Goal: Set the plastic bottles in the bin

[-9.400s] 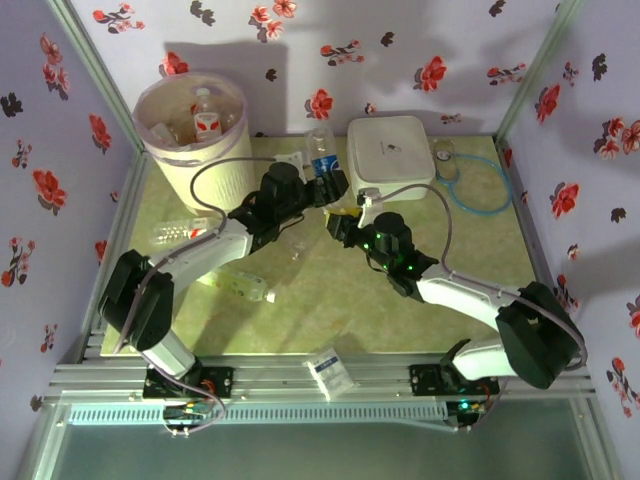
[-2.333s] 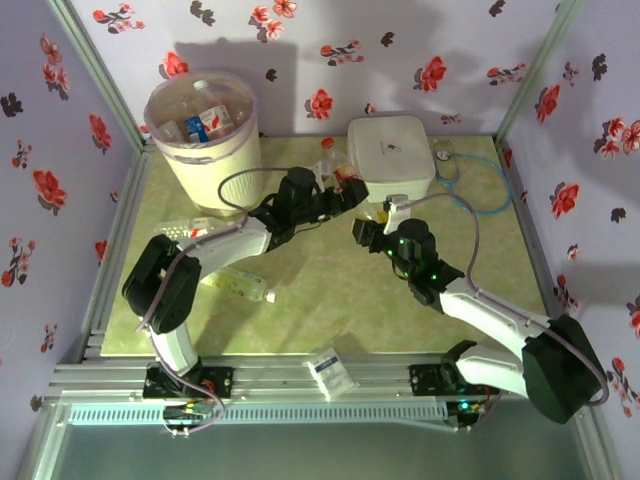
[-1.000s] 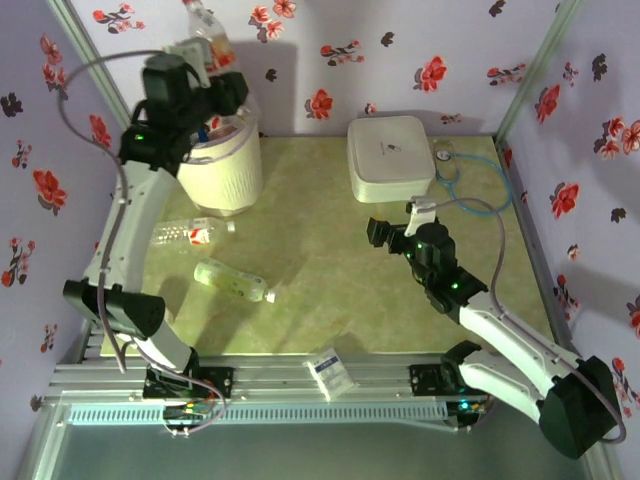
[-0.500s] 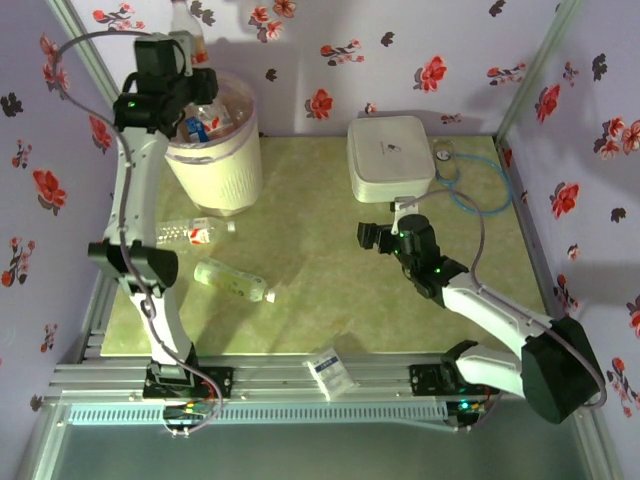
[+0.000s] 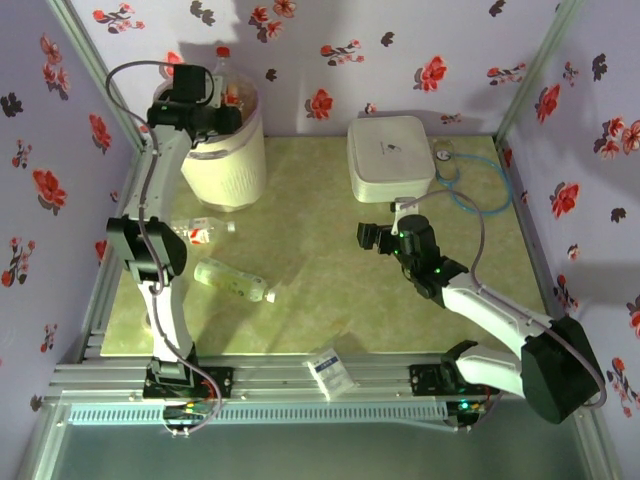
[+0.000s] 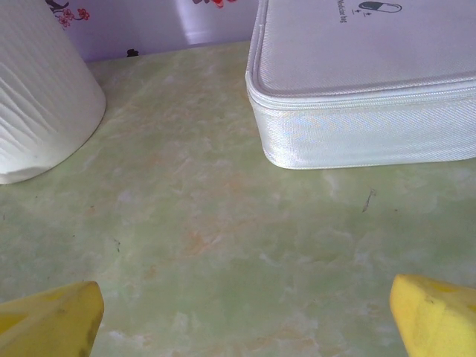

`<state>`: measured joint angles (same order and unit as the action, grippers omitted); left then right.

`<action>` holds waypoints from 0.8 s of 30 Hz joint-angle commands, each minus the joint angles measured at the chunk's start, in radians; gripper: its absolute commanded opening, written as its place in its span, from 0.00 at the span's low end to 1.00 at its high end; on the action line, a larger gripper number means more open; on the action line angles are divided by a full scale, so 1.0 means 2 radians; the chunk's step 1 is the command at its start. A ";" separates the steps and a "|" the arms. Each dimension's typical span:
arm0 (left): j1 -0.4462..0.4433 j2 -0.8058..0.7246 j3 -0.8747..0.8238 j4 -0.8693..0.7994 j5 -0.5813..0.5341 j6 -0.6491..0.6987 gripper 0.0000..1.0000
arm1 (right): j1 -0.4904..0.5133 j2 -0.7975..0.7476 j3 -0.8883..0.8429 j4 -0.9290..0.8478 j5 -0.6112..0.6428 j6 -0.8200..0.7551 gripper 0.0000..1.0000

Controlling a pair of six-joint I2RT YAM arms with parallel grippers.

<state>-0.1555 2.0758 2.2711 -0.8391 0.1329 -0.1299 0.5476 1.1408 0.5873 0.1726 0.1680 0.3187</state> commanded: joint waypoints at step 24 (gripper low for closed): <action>0.013 0.033 0.122 -0.015 0.063 -0.048 0.48 | -0.003 0.027 -0.004 0.010 -0.024 0.029 0.99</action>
<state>-0.1364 2.0861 2.5046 -0.8867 0.2550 -0.1844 0.5476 1.1881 0.5873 0.1734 0.1394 0.3504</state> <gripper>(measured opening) 0.500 0.993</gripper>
